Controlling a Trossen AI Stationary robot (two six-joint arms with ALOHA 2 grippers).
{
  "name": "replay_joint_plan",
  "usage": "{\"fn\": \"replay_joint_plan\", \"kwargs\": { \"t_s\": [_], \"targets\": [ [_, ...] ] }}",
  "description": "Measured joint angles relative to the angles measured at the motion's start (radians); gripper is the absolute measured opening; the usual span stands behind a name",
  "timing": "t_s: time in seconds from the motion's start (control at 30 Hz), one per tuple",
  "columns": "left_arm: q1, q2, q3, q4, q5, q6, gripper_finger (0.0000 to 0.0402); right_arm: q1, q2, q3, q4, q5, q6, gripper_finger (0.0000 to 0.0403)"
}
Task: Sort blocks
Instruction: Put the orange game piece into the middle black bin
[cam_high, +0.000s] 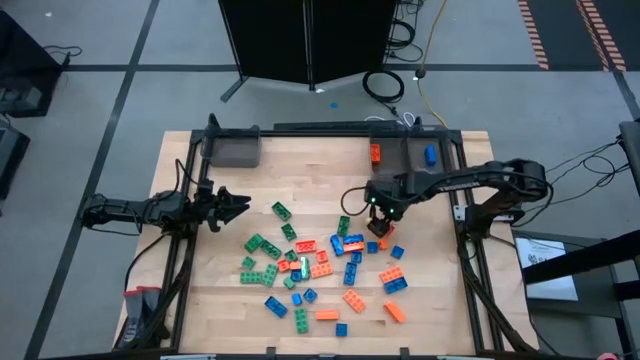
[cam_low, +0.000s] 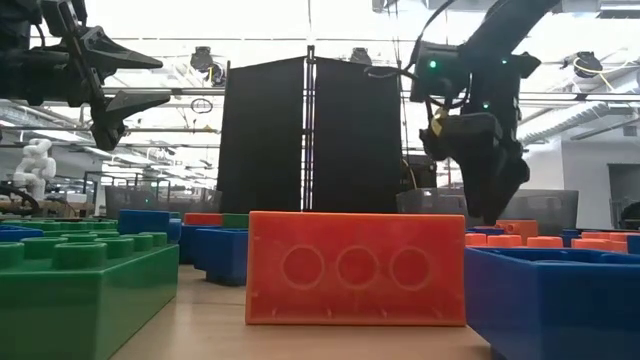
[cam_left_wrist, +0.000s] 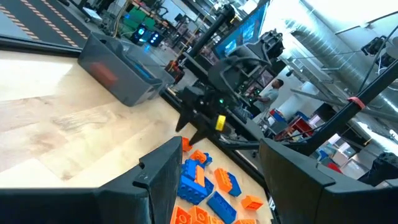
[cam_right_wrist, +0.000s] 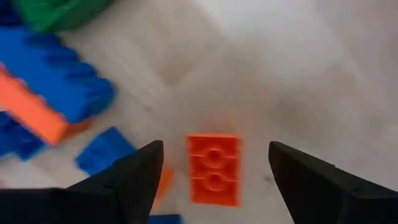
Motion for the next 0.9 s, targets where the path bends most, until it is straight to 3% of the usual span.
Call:
{"fn": "replay_joint_plan", "kwargs": {
  "t_s": [0.27,0.5,0.6,0.77,0.9],
  "targets": [
    [0.000,0.000,0.000,0.000,0.000,0.000,0.0215,0.041,0.000,-0.037,0.031,0.083,0.028,0.0286],
    [0.000,0.000,0.000,0.000,0.001,0.000,0.0215,0.045,0.000,-0.095,0.029,0.081,0.033,0.0280],
    [0.000,0.000,0.000,0.000,0.001,0.000,0.0215,0.045,0.000,-0.106,0.028,0.097,0.037,0.0243],
    [0.000,0.000,0.000,0.000,0.000,0.000,0.0215,0.045,-0.002,-0.105,0.047,0.105,0.016,0.0112],
    [0.000,0.000,0.000,0.000,-0.008,0.000,0.0215,0.045,0.001,-0.074,0.047,0.104,0.030,0.0116]
  ]
}}
